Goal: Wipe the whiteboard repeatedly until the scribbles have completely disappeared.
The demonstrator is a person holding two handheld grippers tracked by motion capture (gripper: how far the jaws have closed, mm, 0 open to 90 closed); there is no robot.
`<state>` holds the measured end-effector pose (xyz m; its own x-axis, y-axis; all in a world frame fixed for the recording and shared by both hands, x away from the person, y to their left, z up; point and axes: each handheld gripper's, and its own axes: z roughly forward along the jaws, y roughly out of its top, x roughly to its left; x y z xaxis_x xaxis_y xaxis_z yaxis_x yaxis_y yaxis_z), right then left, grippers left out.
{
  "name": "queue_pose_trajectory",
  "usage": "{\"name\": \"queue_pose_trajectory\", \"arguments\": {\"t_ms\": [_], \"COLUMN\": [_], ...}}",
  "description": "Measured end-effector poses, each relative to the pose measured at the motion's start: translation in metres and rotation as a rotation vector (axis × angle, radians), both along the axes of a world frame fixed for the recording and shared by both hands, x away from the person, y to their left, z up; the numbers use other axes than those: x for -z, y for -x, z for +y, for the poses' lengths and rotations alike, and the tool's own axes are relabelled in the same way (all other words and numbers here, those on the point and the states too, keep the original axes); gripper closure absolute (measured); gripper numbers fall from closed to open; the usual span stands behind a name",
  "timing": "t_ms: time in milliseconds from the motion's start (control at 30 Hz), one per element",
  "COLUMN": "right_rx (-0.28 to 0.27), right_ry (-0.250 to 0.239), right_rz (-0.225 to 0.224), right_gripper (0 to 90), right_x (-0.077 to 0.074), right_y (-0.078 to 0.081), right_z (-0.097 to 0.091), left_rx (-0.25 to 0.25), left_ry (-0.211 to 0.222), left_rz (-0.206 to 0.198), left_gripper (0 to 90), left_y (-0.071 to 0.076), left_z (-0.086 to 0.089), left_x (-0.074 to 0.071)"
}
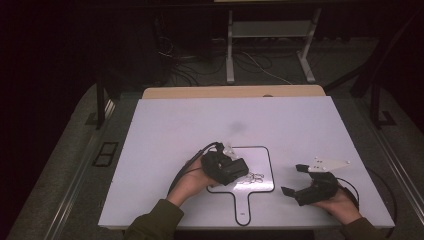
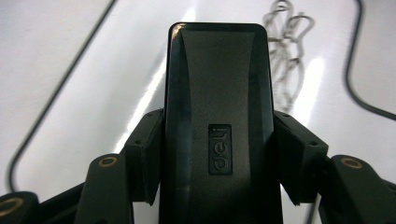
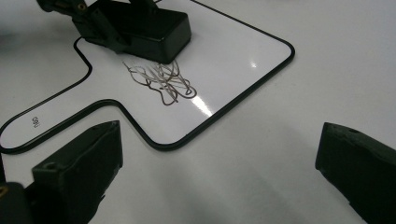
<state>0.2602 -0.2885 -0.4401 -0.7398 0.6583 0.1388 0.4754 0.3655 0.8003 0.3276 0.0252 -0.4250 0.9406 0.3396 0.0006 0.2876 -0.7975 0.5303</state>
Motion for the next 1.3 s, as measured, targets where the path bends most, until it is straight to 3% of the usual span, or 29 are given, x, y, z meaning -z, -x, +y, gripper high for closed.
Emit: {"name": "queue_pose_trajectory", "arguments": {"t_ms": [133,233,467,900,1033,1300], "right_rx": [0.0,0.001,0.003,0.002,0.001,0.001], "right_ry": [0.0,0.0,0.0,-0.001,0.0,0.0], "right_rz": [0.0,0.0,-0.002,-0.001,-0.003,-0.003], "right_gripper": [0.0,0.0,0.0,0.0,0.0,0.0], "right_x": [0.0,0.0,-0.001,-0.001,0.0,0.0], "right_y": [0.0,0.0,0.0,0.0,0.0,0.0], "right_z": [0.0,0.0,0.0,0.0,0.0,0.0], "left_rx": [0.039,0.041,-0.021,-0.124,-0.098,-0.034], "left_ry": [0.003,0.0,0.006,-0.016,-0.033,-0.03], "left_rz": [0.009,0.009,0.002,-0.023,-0.032,-0.01], "left_gripper": [39.4,39.4,39.4,39.4,39.4,39.4], "left_y": [0.009,0.01,-0.002,-0.018,-0.014,0.009], "left_z": [-0.006,-0.007,0.002,0.034,0.036,0.033], "left_x": [0.0,0.0,0.0,-0.001,-0.002,-0.002]}}
